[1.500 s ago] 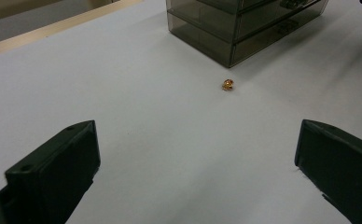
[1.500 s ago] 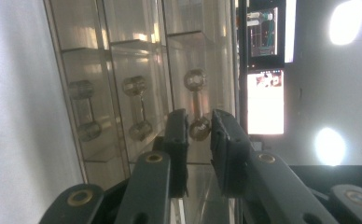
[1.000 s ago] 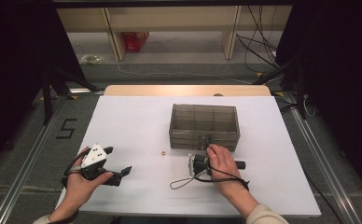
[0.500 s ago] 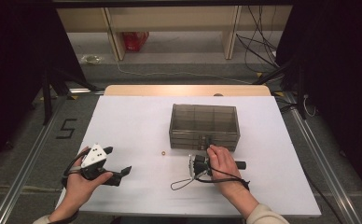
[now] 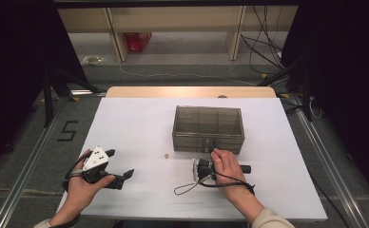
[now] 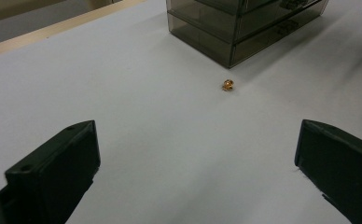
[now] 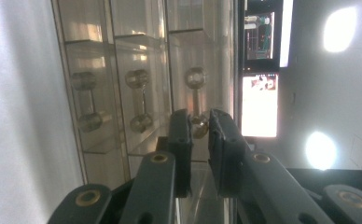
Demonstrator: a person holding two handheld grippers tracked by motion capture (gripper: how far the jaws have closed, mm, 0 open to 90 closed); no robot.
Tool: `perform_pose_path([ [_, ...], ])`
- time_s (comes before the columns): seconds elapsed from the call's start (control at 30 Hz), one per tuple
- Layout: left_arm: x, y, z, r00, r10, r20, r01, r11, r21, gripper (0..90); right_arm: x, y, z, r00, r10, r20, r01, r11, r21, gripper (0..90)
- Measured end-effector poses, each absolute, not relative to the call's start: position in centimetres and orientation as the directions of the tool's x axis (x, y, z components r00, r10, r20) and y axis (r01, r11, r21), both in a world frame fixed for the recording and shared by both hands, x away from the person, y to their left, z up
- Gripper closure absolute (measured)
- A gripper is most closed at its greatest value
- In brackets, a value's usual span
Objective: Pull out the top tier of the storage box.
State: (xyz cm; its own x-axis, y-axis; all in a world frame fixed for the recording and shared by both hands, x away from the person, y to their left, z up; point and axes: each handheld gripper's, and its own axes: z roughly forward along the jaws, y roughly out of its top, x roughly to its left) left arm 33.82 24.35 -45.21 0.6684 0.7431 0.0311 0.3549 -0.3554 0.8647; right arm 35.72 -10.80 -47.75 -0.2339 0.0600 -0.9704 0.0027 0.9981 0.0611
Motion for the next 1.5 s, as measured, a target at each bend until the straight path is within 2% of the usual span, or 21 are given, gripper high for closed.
perform_pose_path([
  [1.5,33.8,24.4,-45.2,0.666,0.745,0.032,0.352,-0.353,0.867,0.0,34.2,-10.9,-47.9,-0.218,0.015,-0.976,-0.026,0.999,0.021,80.5],
])
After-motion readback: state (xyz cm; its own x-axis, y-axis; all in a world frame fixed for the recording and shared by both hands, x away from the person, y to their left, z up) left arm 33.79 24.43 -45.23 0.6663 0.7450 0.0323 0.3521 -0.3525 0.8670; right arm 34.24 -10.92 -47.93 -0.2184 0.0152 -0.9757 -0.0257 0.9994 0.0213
